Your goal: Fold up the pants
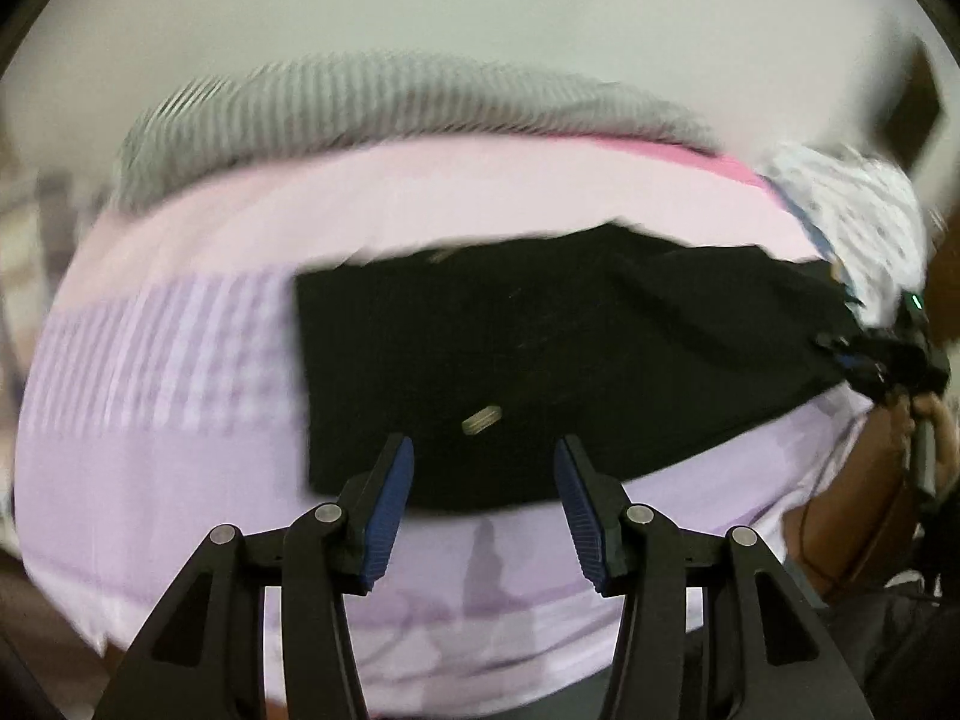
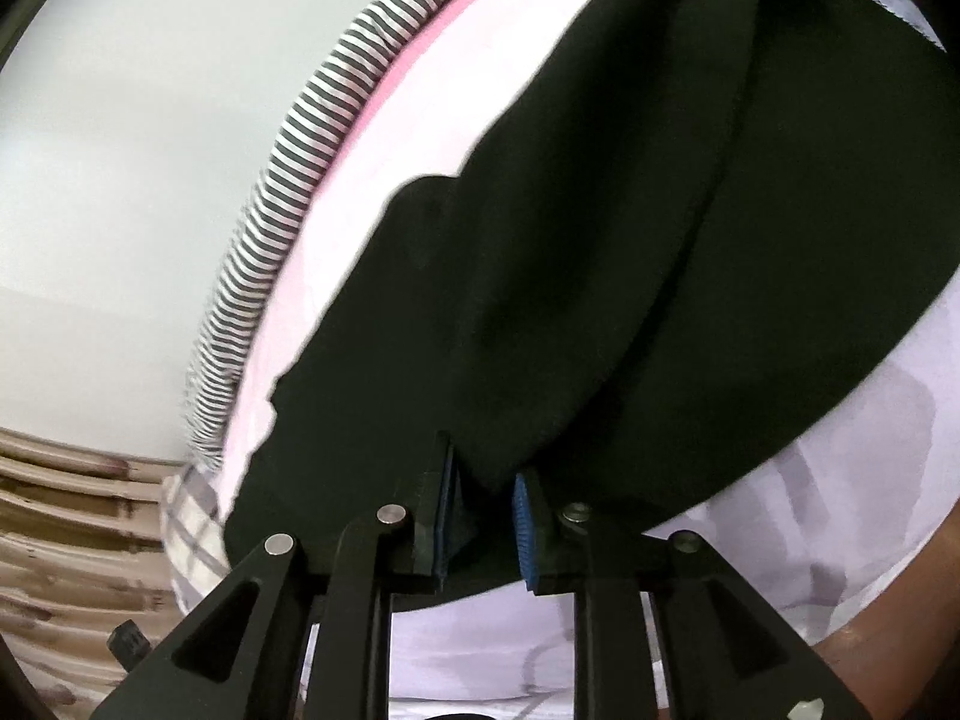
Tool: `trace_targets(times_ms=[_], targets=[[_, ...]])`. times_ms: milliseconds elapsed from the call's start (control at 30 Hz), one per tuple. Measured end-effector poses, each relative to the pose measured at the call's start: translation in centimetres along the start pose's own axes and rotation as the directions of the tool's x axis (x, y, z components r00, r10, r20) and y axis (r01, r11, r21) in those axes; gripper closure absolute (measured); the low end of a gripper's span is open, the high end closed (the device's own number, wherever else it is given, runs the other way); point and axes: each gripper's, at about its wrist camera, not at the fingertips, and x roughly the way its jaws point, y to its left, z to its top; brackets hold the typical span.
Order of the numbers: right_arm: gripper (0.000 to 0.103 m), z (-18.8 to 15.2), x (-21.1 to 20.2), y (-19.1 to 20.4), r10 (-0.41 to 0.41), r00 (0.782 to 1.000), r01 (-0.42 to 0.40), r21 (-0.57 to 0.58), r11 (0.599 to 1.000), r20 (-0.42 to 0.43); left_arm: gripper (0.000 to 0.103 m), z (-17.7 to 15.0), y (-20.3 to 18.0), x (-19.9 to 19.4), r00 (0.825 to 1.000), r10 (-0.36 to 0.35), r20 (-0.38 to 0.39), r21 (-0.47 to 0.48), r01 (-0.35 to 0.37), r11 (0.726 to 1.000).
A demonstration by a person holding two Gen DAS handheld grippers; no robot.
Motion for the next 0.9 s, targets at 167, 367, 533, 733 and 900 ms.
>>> trace_targets(times_ms=[167, 367, 533, 733, 900], targets=[[0.085, 0.8, -0.5, 0.3, 0.04, 0.999, -0.041, 0.005, 0.999, 0.021, 0.051, 2.8, -9.6, 3.0, 0.989, -0.14, 0.043, 0.221, 0.127, 0.967], [0.085, 1.6, -0.8, 0.1, 0.089, 0.996, -0.09, 0.025, 0.996, 0.023, 0.051, 3.4, -18.3, 8.7, 0.959, -0.277, -0.058, 0.342, 0.279, 0.897], [0.085, 2.0, -1.1, 0.2, 0.124, 0.992, -0.124, 0.014, 0.992, 0.021, 0.051, 2.8, -23.3, 12.1, 0.958, -0.266, -0.111, 0.414, 0.288, 0.863], [0.085, 2.1, -1.2, -0.3, 0.168, 0.986, -0.169, 0.028, 0.985, 0.014, 0.054, 2.8, -25.4, 15.4, 0.965, -0.221, -0.138, 0.395, 0.258, 0.882], [0.078, 2.2, -1.3, -1.2, 0.154, 0.988, -0.154, 0.016, 0.988, -0.001, 0.094, 3.5, -25.3, 16.2, 0.96, -0.238, -0.146, 0.349, 0.275, 0.896]])
